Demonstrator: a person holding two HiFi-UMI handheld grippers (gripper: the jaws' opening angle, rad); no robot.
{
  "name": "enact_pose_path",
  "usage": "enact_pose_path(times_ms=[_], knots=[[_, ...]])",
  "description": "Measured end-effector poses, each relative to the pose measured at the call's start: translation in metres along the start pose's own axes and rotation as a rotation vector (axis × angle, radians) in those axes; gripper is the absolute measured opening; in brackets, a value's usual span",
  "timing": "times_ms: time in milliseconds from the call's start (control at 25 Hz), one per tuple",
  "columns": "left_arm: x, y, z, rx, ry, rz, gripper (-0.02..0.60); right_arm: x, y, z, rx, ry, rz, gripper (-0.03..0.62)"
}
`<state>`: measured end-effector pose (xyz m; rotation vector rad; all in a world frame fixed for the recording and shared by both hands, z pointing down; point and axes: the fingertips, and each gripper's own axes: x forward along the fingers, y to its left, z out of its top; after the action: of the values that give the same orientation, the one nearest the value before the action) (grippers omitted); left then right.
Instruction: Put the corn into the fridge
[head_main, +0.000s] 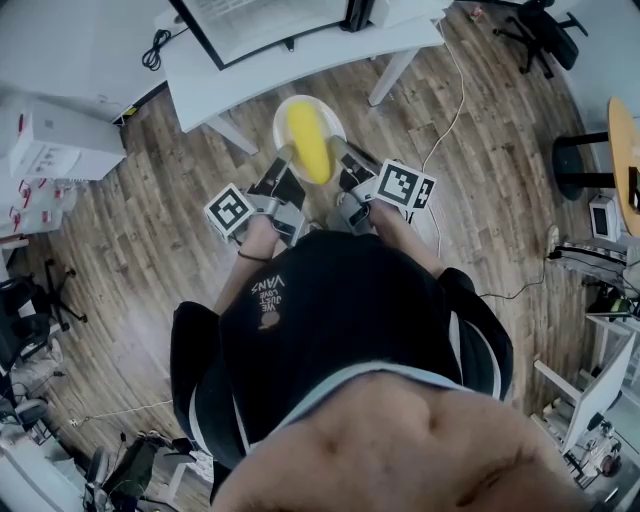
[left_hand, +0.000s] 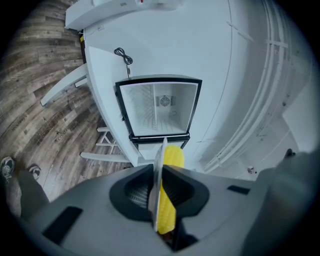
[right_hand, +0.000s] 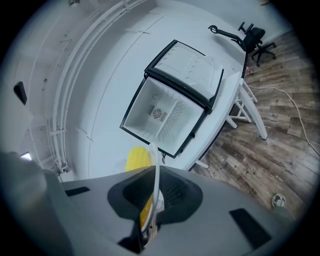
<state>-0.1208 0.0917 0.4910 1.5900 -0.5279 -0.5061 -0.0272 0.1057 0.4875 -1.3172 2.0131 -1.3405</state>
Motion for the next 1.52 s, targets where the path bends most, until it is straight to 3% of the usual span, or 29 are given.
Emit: enact_pose_path(times_ms=[1520], knots=[[0.138,-0.004,0.027,-0.007,-0.173,-0.004,0.044,0.056,-0.051,0.133,-0.042,0.142,0.085,0.028]])
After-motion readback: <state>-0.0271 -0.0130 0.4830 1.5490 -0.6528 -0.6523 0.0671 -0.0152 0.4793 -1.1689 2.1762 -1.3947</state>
